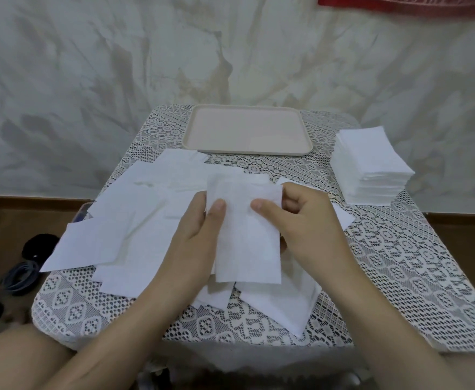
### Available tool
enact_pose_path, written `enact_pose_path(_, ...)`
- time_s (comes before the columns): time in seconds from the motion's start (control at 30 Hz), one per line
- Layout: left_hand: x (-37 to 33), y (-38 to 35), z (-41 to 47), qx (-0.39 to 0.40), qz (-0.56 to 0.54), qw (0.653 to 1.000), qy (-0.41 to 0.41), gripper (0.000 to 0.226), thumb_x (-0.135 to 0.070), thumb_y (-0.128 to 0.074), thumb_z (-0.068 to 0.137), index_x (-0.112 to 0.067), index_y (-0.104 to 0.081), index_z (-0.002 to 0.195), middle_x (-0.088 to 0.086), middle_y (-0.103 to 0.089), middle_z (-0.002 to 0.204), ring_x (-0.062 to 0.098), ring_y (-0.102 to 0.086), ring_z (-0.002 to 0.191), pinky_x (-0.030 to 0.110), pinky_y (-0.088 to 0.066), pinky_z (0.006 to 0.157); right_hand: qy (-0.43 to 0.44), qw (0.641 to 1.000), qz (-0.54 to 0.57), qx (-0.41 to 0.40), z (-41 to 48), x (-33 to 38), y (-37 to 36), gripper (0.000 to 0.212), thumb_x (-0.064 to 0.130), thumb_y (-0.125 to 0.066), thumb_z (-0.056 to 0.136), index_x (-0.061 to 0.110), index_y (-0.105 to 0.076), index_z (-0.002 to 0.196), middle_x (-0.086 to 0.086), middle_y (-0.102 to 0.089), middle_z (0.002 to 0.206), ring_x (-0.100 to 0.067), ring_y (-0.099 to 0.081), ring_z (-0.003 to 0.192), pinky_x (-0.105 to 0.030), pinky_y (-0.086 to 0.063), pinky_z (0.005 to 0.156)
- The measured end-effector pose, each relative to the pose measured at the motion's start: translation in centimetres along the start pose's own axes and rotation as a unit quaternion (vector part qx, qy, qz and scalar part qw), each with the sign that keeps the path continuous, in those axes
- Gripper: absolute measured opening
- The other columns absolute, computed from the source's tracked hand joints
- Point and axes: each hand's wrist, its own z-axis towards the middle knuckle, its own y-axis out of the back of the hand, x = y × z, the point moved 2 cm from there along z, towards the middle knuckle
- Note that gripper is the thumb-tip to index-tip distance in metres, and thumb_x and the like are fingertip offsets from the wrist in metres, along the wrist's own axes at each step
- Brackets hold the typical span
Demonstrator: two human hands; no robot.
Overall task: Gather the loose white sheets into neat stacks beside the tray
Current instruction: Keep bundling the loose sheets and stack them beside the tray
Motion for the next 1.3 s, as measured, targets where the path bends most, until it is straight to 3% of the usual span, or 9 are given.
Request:
enact_pose_path(0.07, 0.0, -0.2, 0.0, 0.009, 0.001, 1.000, -0.009, 0.018, -0.039, -0.047, 0.110, -0.038, -0.062, 0.120, -0.019, -0.075, 0.109, 0.000, -0.072, 0.100, 0.020, -0.058, 0.077, 0.001, 1.000, -0.002, -0.007, 0.3, 0.0, -0.4, 0.006, 0.021, -0.076, 0.090, 0.016, -0.073, 0.087, -0.001, -0.077, 0.077, -0.019, -0.075, 0.070, -0.034, -0.055, 0.054)
enact_pose_path(0.2, 0.0, -0.2, 0.0, 0.010, 0.013, 1.000, -0.007, 0.030, -0.053, -0.055, 0.098, -0.038, -0.062, 0.123, -0.010, -0.076, 0.112, 0.012, -0.074, 0.102, 0.047, -0.061, 0.089, -0.010, 1.000, 0.020, -0.008, 0.6, 0.1, -0.9, 0.009, 0.022, -0.076, 0.090, 0.014, -0.074, 0.093, -0.003, -0.077, 0.078, -0.019, -0.073, 0.067, -0.028, -0.050, 0.048)
enact_pose_path(0.33, 0.0, 0.1, 0.2, -0.020, -0.004, 1.000, -0.004, 0.015, -0.035, -0.055, 0.109, -0.038, -0.063, 0.121, -0.010, -0.076, 0.111, 0.012, -0.074, 0.102, 0.055, -0.060, 0.093, -0.001, 0.998, -0.053, -0.042, 0.7, -0.5, -0.7, 0.026, 0.044, -0.080, 0.081, 0.035, -0.060, 0.096, 0.010, -0.065, 0.074, -0.019, -0.067, 0.067, -0.038, -0.052, 0.060)
enact_pose_path(0.5, -0.2, 0.1, 0.0, -0.038, -0.025, 0.999, -0.020, 0.017, -0.031, -0.051, 0.109, -0.036, -0.065, 0.118, -0.014, -0.077, 0.107, 0.007, -0.073, 0.100, 0.035, -0.059, 0.089, -0.019, 0.990, -0.139, 0.035, -1.0, -0.7, -0.9, 0.023, 0.058, -0.053, 0.098, 0.035, -0.054, 0.093, 0.024, -0.063, 0.077, 0.001, -0.059, 0.068, -0.034, -0.047, 0.066)
enact_pose_path(0.6, -0.1, -0.8, -0.5, -0.037, -0.035, 0.998, -0.030, 0.016, -0.030, -0.049, 0.109, -0.037, -0.062, 0.117, -0.023, -0.076, 0.102, -0.004, -0.072, 0.092, 0.012, -0.053, 0.072, 0.000, 0.986, -0.148, 0.071, -2.2, 0.0, -1.8, 0.031, 0.054, -0.038, 0.104, 0.027, -0.048, 0.093, 0.009, -0.066, 0.083, -0.012, -0.063, 0.079, -0.042, -0.050, 0.075)
enact_pose_path(0.77, -0.5, -1.1, -0.7, -0.063, -0.007, 0.997, -0.035, 0.013, -0.031, -0.050, 0.110, -0.029, -0.061, 0.116, -0.016, -0.075, 0.100, 0.002, -0.072, 0.089, 0.016, -0.053, 0.069, -0.017, 0.987, -0.127, 0.096, -3.0, 0.1, -2.2, 0.031, 0.052, -0.038, 0.105, 0.023, -0.049, 0.102, 0.001, -0.067, 0.096, -0.022, -0.064, 0.093, -0.050, -0.051, 0.088)
enact_pose_path(0.93, -0.4, -0.4, -0.3, -0.093, 0.002, 0.995, -0.027, 0.009, -0.033, -0.054, 0.108, -0.030, -0.062, 0.112, -0.019, -0.073, 0.094, -0.001, -0.070, 0.085, 0.017, -0.052, 0.067, -0.042, 0.990, -0.046, 0.124, -2.4, -0.4, -1.4, 0.016, 0.043, -0.055, 0.102, 0.028, -0.058, 0.105, 0.003, -0.069, 0.096, -0.017, -0.070, 0.085, -0.042, -0.062, 0.067)
enact_pose_path(1.1, 0.0, -0.3, 0.0, -0.048, 0.010, 0.999, 0.012, 0.035, -0.041, -0.073, 0.088, -0.024, -0.070, 0.118, 0.000, -0.079, 0.106, 0.023, -0.077, 0.096, 0.044, -0.062, 0.080, -0.057, 0.992, -0.016, 0.113, -2.2, -0.9, -0.8, 0.014, 0.031, -0.062, 0.101, 0.019, -0.066, 0.107, -0.003, -0.074, 0.096, -0.021, -0.072, 0.076, -0.032, -0.060, 0.059)
enact_pose_path(1.3, 0.4, 0.5, 1.9, -0.038, 0.056, 0.998, -0.004, 0.009, -0.022, -0.078, 0.094, -0.017, -0.075, 0.101, -0.002, -0.080, 0.090, 0.012, -0.074, 0.078, 0.026, -0.056, 0.061, -0.063, 0.989, -0.071, 0.113, -1.0, -2.3, 0.7, 0.014, 0.029, -0.064, 0.099, 0.019, -0.069, 0.091, -0.001, -0.073, 0.079, -0.019, -0.068, 0.058, -0.038, -0.056, 0.053)
